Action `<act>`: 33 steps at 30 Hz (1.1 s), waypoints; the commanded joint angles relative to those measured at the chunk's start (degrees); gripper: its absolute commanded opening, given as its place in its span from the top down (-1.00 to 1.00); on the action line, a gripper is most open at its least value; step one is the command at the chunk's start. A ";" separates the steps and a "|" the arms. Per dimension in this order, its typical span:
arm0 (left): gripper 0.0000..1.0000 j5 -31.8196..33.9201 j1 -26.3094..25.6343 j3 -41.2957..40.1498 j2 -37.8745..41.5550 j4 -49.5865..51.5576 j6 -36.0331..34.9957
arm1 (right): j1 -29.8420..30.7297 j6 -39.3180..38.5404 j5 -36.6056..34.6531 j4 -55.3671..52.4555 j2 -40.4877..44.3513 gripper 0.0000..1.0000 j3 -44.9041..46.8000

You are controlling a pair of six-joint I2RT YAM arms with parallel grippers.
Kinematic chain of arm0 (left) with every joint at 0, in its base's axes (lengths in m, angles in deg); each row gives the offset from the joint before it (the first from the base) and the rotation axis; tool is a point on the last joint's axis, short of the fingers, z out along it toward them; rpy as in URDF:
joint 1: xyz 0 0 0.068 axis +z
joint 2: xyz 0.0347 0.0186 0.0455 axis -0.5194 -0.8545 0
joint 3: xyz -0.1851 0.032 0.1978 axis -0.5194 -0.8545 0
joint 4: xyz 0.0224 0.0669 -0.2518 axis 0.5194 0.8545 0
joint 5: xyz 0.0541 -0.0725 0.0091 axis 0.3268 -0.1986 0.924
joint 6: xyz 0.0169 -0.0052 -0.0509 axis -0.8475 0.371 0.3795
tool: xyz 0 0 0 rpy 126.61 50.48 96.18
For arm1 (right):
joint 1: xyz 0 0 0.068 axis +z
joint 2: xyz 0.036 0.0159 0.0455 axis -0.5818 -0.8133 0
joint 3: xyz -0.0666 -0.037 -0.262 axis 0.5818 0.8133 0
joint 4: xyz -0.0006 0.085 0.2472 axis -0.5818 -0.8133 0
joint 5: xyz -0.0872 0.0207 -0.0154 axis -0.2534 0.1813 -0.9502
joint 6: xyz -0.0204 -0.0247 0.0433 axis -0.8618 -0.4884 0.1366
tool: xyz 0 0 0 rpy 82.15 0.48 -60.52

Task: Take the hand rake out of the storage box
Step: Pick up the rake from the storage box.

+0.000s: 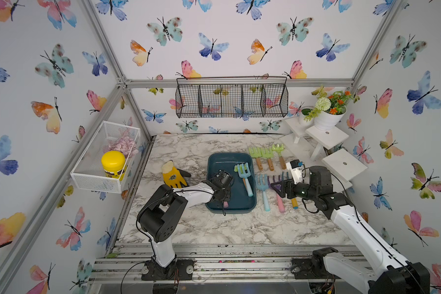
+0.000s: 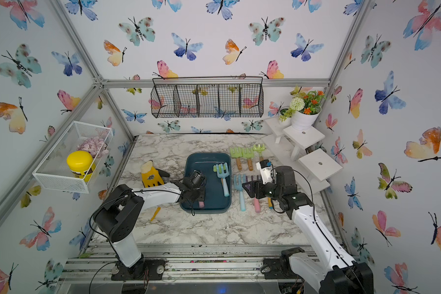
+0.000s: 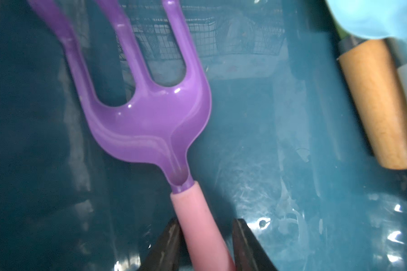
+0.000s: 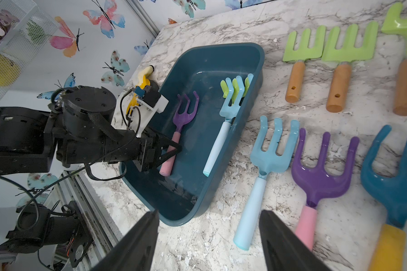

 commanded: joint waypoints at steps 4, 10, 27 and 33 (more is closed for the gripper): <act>0.33 2.97 -0.99 0.97 -1.38 1.69 -0.33 | -0.22 0.39 1.34 0.44 0.84 -0.47 0.51; 0.51 4.21 -1.60 1.23 -0.35 1.40 -0.45 | -0.17 0.40 1.60 0.35 1.10 -0.47 0.86; 0.70 6.83 -2.02 3.40 8.59 1.70 -0.95 | -0.19 0.70 2.52 0.32 3.03 -0.47 3.86; 0.70 6.85 -0.43 7.04 10.01 4.45 -2.73 | -0.19 0.89 3.97 1.22 3.34 -0.48 4.86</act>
